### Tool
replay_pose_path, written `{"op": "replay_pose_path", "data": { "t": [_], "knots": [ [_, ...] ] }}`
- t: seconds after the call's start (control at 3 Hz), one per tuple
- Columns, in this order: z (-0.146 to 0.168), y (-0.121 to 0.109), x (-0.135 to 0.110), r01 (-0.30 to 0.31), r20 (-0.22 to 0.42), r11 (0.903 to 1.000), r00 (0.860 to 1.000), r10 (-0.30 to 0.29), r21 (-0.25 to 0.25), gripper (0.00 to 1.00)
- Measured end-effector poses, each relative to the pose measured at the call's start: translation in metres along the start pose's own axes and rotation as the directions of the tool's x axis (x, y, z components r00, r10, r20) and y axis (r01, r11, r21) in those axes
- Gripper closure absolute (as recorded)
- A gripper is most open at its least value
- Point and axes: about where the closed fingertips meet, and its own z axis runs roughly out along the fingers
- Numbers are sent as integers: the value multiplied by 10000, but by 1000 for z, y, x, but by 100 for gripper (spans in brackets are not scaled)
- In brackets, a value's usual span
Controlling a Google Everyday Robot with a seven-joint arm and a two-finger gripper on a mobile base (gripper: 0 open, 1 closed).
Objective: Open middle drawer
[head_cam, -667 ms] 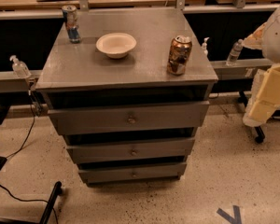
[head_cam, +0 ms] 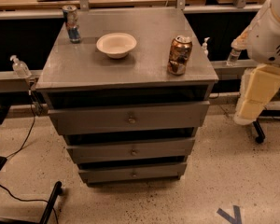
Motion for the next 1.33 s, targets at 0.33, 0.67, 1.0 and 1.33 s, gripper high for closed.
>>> {"op": "replay_pose_path", "data": {
  "t": [0.33, 0.67, 1.0, 1.33],
  "knots": [
    [30, 55, -49, 275, 1072, 9996, 9939, -261, -116, 0],
    [93, 97, -85, 723, 1789, 9958, 9820, -612, -562, 0],
    [126, 112, -91, 882, 1814, 9945, 9804, -766, -564, 0],
    [128, 108, -79, 731, 1951, 9938, 9792, -557, -834, 0]
  ]
}}
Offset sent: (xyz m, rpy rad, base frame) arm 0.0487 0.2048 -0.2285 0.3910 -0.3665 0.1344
